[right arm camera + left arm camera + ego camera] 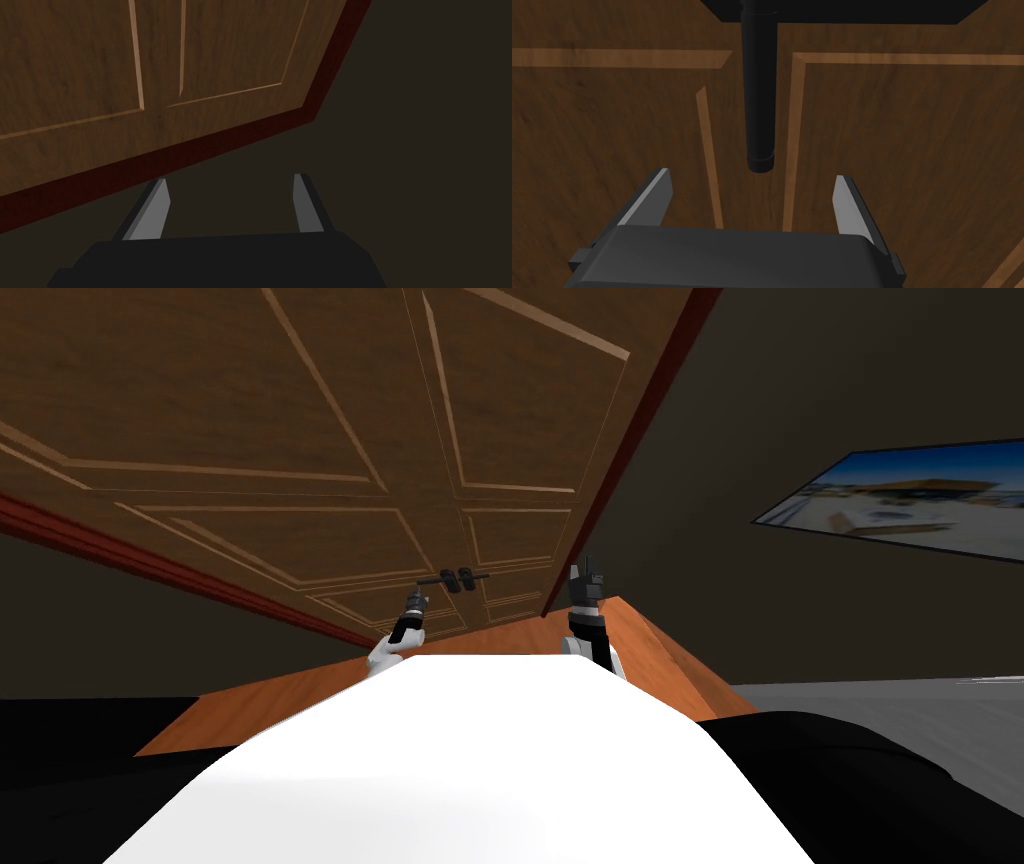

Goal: Pull the door open

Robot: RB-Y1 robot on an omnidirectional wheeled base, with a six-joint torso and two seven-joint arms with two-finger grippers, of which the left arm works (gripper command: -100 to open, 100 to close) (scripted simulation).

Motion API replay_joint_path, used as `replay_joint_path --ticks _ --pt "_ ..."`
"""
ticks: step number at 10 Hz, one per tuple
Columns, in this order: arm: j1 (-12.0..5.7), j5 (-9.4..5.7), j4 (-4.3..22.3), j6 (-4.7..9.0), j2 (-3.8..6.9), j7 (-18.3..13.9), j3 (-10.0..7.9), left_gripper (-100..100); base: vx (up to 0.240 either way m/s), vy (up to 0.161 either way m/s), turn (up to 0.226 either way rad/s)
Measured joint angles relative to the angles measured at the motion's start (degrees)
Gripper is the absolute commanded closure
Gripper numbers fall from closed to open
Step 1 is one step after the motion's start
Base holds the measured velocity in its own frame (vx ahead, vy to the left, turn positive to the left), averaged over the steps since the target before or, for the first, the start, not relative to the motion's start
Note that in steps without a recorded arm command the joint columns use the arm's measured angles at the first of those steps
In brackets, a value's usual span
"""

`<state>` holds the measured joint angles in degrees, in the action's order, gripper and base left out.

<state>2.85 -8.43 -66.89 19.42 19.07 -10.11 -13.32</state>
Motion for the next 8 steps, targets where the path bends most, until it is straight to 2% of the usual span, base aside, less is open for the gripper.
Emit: replay_joint_path --ticks 1,2,3,4,8 --pt "-0.42 -0.32 1.6 0.71 1.04 -0.6 -0.30 -100 0.197 0.057 -0.105" --pt "-0.51 -0.56 2.1 1.07 1.62 -1.1 -0.48 -100 0.235 -0.007 -0.198" --pt "-0.84 -0.65 2.4 1.32 1.67 -1.3 -0.30 -100 0.109 -0.009 -0.042" --pt "-0.93 -0.66 2.4 1.39 1.65 -1.4 -0.25 100 -0.016 0.006 0.039" --pt "-0.96 -0.65 2.3 1.36 1.66 -1.4 -0.26 100 -0.025 0.000 -0.003"
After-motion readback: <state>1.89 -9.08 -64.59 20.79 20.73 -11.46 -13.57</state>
